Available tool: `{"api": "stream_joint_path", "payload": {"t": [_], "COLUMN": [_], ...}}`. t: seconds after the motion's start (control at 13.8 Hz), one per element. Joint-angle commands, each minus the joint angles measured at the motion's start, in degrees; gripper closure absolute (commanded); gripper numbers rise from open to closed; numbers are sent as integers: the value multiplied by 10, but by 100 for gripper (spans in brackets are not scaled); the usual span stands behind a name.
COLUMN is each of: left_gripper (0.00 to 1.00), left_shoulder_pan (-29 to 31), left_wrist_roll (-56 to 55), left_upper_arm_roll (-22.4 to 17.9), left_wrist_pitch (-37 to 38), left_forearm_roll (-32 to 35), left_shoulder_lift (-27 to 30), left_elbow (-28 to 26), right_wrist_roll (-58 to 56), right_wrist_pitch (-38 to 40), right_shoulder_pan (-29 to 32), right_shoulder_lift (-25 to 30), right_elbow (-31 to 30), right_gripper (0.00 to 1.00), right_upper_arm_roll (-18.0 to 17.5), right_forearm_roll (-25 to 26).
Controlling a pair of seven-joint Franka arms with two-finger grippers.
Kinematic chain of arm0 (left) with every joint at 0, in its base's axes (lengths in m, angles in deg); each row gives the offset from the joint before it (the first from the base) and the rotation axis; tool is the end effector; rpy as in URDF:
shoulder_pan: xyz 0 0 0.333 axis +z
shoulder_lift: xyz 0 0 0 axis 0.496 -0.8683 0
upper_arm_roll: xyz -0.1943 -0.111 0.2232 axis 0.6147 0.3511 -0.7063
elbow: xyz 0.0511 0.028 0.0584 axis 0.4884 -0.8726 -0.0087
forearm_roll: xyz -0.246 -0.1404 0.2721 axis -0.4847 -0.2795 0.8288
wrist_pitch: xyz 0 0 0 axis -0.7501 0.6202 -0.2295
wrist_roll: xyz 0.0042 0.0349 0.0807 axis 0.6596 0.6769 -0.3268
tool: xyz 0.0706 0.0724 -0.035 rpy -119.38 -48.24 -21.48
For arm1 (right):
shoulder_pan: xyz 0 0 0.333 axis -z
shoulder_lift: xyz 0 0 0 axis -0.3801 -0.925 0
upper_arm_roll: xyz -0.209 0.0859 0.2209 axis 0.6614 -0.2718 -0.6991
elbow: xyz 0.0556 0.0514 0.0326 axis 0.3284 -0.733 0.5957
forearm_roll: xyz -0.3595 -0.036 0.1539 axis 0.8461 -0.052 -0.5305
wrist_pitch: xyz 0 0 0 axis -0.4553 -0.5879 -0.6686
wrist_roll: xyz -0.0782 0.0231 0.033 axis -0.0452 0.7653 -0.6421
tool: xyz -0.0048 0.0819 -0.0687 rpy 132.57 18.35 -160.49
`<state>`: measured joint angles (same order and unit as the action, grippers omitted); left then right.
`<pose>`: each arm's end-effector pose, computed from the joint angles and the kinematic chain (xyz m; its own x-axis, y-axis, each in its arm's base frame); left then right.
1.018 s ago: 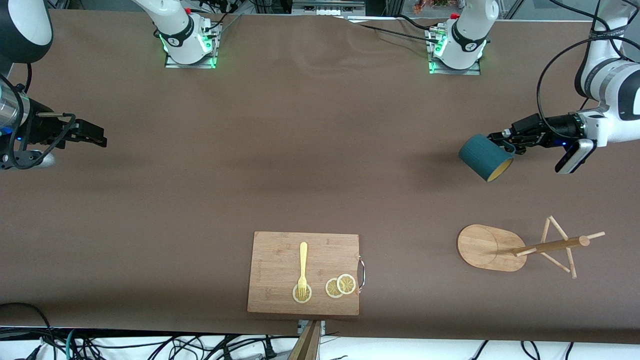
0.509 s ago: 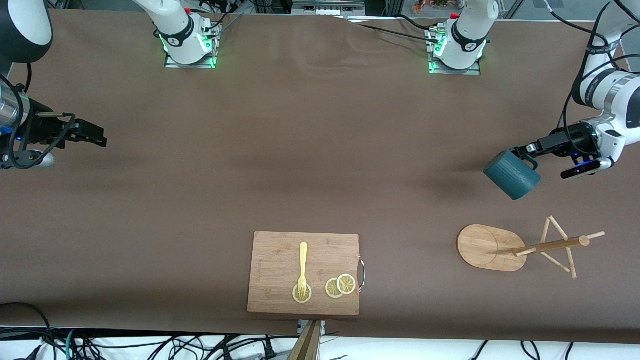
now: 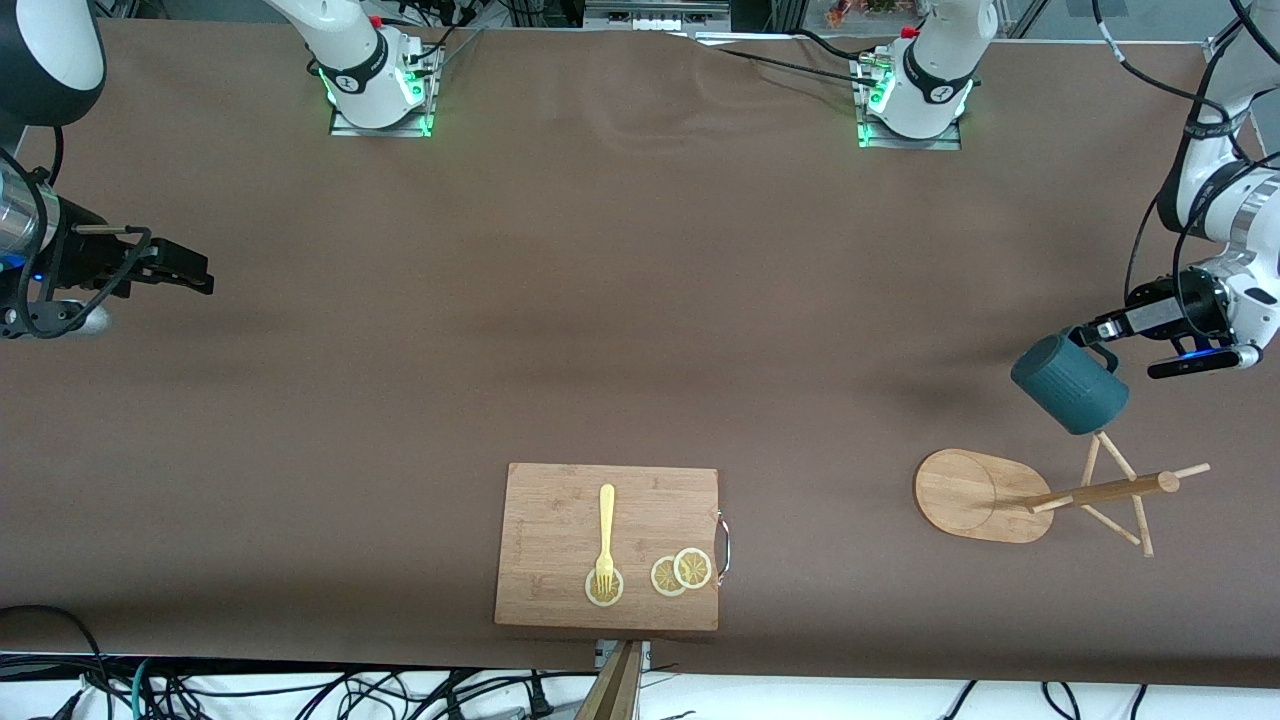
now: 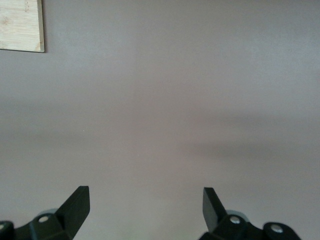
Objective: Pass cup and hang on rack
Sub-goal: 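Lift the mug by its handle with the left gripper toward the rack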
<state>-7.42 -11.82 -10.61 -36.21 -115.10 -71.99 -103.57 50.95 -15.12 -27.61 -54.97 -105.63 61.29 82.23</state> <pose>0.5390 0.1832 0.2770 0.9211 0.3417 -0.1866 0.1289 0.1847 0.9743 0.5991 0.0099 0.5597 0.9935 0.0517 -0.1017 0.0510 -0.9987 -0.0091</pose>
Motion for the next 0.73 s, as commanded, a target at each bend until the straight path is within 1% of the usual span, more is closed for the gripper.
{"api": "stream_joint_path", "payload": {"t": [0.0, 0.15, 0.29, 0.44, 0.51, 0.65], "left_gripper": [100, 100, 100, 100, 100, 100], "left_shoulder_pan": [4, 4, 5, 7, 9, 12], "left_wrist_roll": [-10, -10, -10, -9, -8, -6], "left_upper_arm_roll": [3, 3, 3, 3, 3, 3], "left_wrist_pitch": [19, 19, 33, 45, 54, 66], "left_forearm_roll": [-25, -54, -64, -83, -90, -99], "left_shoulder_lift": [-34, -53, -78, -103, -119, -136], "left_elbow": [34, 41, 65, 75, 88, 98], "right_wrist_roll": [0, 3, 3, 3, 3, 3], "right_wrist_pitch": [-1, -1, -1, -1, -1, -1], "right_shoulder_pan": [-1, -7, -7, -7, -7, -7], "right_shoulder_lift": [9, 9, 9, 9, 9, 9], "right_elbow": [-3, 0, 0, 0, 0, 0], "right_gripper": [0, 0, 0, 0, 0, 0], "right_upper_arm_roll": [-6, -6, -6, -6, -5, -6], "right_forearm_roll": [3, 3, 3, 3, 3, 3]}}
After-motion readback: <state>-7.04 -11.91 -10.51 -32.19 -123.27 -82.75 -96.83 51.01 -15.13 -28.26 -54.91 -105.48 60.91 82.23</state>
